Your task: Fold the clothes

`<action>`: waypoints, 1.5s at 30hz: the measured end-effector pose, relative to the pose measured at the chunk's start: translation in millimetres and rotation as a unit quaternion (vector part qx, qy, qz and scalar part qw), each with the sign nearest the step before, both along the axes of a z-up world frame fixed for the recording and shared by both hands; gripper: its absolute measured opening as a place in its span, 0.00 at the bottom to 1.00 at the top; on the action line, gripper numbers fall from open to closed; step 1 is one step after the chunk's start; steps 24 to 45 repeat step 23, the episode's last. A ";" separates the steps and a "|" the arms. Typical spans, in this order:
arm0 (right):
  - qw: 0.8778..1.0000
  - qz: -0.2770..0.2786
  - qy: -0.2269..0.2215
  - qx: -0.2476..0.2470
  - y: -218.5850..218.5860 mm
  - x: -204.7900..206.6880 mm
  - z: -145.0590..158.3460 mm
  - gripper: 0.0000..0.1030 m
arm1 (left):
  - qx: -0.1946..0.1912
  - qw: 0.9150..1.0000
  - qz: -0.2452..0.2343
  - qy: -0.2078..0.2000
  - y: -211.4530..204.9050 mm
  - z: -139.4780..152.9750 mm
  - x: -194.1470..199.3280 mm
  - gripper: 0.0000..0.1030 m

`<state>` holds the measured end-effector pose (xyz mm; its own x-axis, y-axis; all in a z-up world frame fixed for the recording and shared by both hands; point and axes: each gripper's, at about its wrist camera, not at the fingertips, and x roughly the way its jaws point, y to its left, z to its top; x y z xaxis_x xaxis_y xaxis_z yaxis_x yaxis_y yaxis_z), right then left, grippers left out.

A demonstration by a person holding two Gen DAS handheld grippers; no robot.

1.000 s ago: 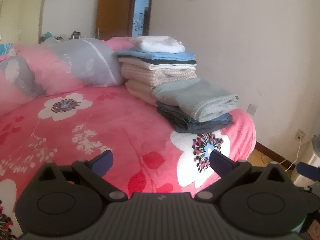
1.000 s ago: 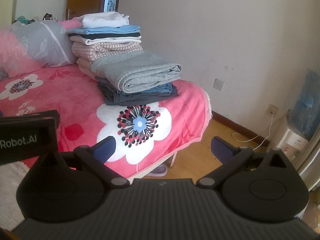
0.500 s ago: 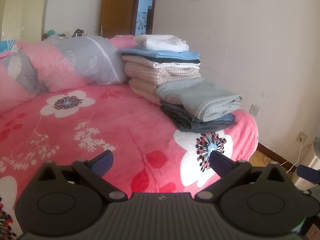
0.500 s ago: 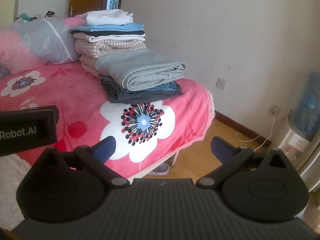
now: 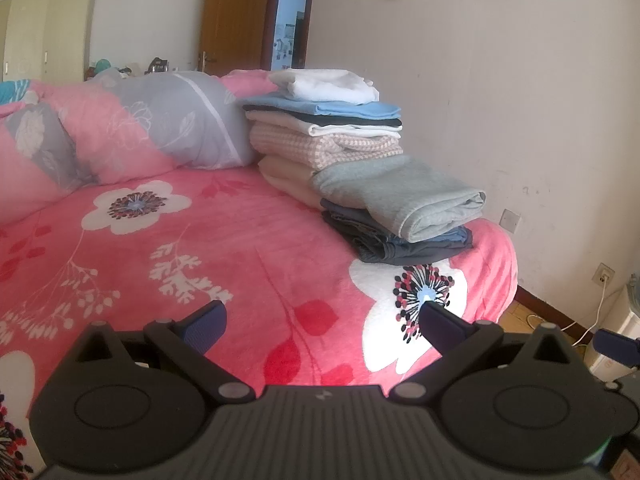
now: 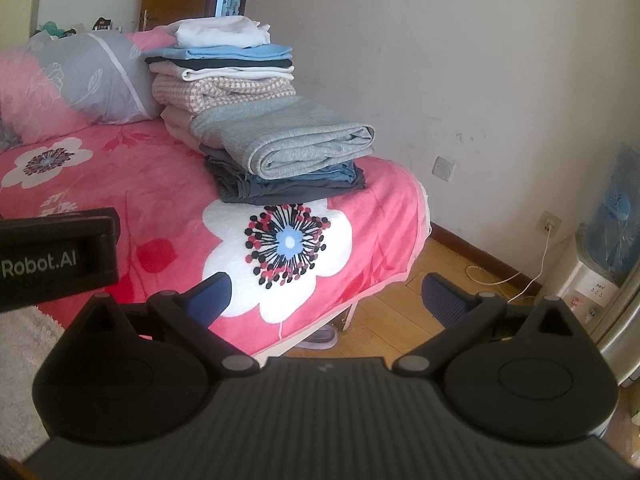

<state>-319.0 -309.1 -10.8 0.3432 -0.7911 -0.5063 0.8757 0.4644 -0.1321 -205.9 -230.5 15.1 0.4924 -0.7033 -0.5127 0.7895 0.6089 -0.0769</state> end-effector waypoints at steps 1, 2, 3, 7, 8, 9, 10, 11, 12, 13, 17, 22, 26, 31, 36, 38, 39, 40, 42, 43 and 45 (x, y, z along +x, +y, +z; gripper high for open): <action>1.000 0.000 0.000 0.000 0.2 0.2 0.2 0.99 | 0.000 1.000 0.000 0.000 0.1 -0.1 0.1 1.00; 1.000 0.000 0.001 0.000 0.5 0.3 0.2 0.99 | 0.001 1.000 0.000 0.001 0.1 -0.3 0.1 1.00; 1.000 0.000 0.001 0.000 0.8 0.3 0.2 0.99 | 0.001 1.000 0.000 0.001 0.2 -0.4 0.2 1.00; 1.000 -0.001 0.001 0.000 2.1 0.4 0.2 0.99 | 0.001 1.000 0.001 0.002 0.3 -0.5 0.6 1.00; 1.000 -0.001 0.001 0.000 2.2 0.6 0.3 0.99 | 0.001 1.000 0.001 0.002 0.3 -0.6 0.5 1.00; 1.000 -0.001 0.001 0.000 2.3 0.7 0.4 0.99 | 0.001 1.000 0.001 0.002 0.4 -0.7 0.5 1.00; 1.000 -0.001 0.001 0.000 2.4 0.9 0.5 0.99 | 0.001 1.000 0.001 0.002 0.3 -0.8 0.5 1.00; 1.000 0.000 0.001 0.000 1.9 0.8 0.4 0.99 | 0.002 1.000 0.001 0.002 0.3 -1.0 0.6 1.00; 1.000 0.000 0.001 0.000 1.7 0.8 0.3 0.99 | 0.002 1.000 0.001 0.003 0.2 -1.1 0.7 1.00; 1.000 0.000 0.002 0.000 1.7 0.9 0.3 0.99 | 0.002 1.000 0.001 0.003 0.1 -1.2 0.7 1.00; 1.000 0.000 0.002 0.001 1.9 1.2 0.0 0.99 | 0.002 1.000 0.001 0.003 -0.2 -1.5 1.0 1.00; 1.000 0.000 0.004 0.001 1.2 1.3 0.1 0.99 | 0.003 1.000 0.001 0.004 -0.5 -2.1 1.2 1.00; 1.000 0.000 0.004 0.001 0.9 1.3 0.1 0.99 | 0.003 1.000 0.001 0.004 -0.3 -2.2 1.4 1.00; 1.000 0.000 0.004 0.001 0.9 1.3 0.1 0.99 | 0.003 1.000 0.001 0.004 -0.3 -2.2 1.4 1.00; 1.000 0.000 0.004 0.001 0.9 1.3 0.1 0.99 | 0.003 1.000 0.001 0.004 -0.3 -2.2 1.4 1.00; 1.000 0.000 0.004 0.001 0.9 1.3 0.1 0.99 | 0.003 1.000 0.001 0.004 -0.3 -2.2 1.4 1.00; 1.000 0.000 0.004 0.001 0.9 1.3 0.1 0.99 | 0.003 1.000 0.001 0.004 -0.3 -2.2 1.4 1.00; 1.000 0.000 0.004 0.001 0.9 1.3 0.1 0.99 | 0.003 1.000 0.001 0.004 -0.3 -2.2 1.4 1.00; 1.000 0.000 0.004 0.001 0.9 1.3 0.1 0.99 | 0.003 1.000 0.001 0.004 -0.3 -2.2 1.4 1.00; 1.000 0.000 0.004 0.001 0.9 1.3 0.1 0.99 | 0.003 1.000 0.001 0.004 -0.3 -2.2 1.4 1.00; 1.000 0.000 0.004 0.001 0.9 1.3 0.1 0.99 | 0.003 1.000 0.001 0.004 -0.3 -2.2 1.4 1.00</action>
